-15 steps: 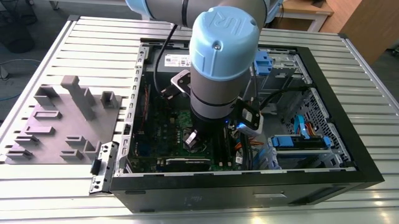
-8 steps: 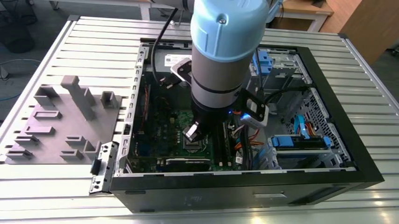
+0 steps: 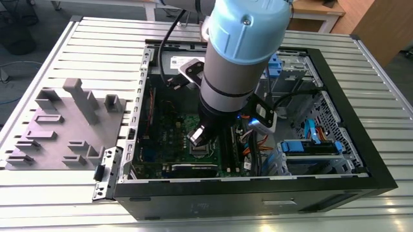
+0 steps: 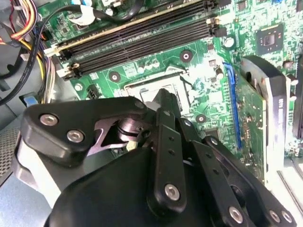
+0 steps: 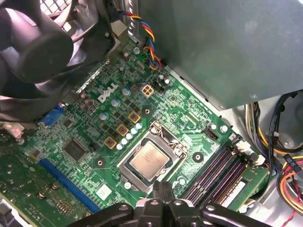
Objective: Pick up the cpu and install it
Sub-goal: 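Install the first cpu locking lever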
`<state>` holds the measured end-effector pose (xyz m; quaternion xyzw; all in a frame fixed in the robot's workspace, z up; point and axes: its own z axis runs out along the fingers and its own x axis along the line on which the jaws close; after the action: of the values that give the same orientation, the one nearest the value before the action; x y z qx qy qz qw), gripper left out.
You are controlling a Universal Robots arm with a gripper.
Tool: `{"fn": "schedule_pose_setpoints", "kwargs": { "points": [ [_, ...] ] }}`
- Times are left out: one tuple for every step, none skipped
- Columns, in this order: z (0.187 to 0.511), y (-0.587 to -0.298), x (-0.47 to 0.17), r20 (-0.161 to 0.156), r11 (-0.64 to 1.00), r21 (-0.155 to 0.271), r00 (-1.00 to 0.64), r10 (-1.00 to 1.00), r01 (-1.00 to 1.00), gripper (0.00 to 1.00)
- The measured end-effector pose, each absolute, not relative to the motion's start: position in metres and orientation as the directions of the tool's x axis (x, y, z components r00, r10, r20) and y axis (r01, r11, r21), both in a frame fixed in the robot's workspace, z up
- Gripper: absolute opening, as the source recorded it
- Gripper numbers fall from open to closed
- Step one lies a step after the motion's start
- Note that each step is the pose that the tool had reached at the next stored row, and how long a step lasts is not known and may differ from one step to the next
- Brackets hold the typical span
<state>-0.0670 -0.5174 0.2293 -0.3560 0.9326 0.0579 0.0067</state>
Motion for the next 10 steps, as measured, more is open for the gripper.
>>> {"fn": "schedule_pose_setpoints", "kwargs": {
  "points": [
    [0.229, -0.517, -0.067, -0.052, 0.74, 0.102, -0.746, -0.663, -0.665, 0.11],
    [0.229, -0.515, -0.067, -0.046, 0.741, 0.095, -0.746, -0.664, -0.665, 0.11],
    [0.229, -0.512, -0.067, -0.038, 0.742, 0.085, -0.746, -0.665, -0.665, 0.11],
    [0.229, -0.509, -0.067, -0.027, 0.743, 0.074, -0.746, -0.665, -0.665, 0.11],
    [0.229, -0.506, -0.067, -0.016, 0.744, 0.061, -0.746, -0.665, -0.665, 0.11],
    [0.229, -0.504, -0.067, -0.008, 0.745, 0.052, -0.746, -0.665, -0.665, 0.11],
    [0.229, -0.502, -0.069, -0.004, 0.745, 0.045, -0.746, -0.666, -0.665, 0.11],
    [0.229, -0.501, -0.072, -0.006, 0.746, 0.041, -0.746, -0.666, -0.665, 0.11],
    [0.228, -0.501, -0.075, -0.01, 0.746, 0.037, -0.746, -0.666, -0.665, 0.11],
    [0.228, -0.5, -0.078, -0.015, 0.746, 0.033, -0.746, -0.666, -0.666, 0.11]
  ]
}}
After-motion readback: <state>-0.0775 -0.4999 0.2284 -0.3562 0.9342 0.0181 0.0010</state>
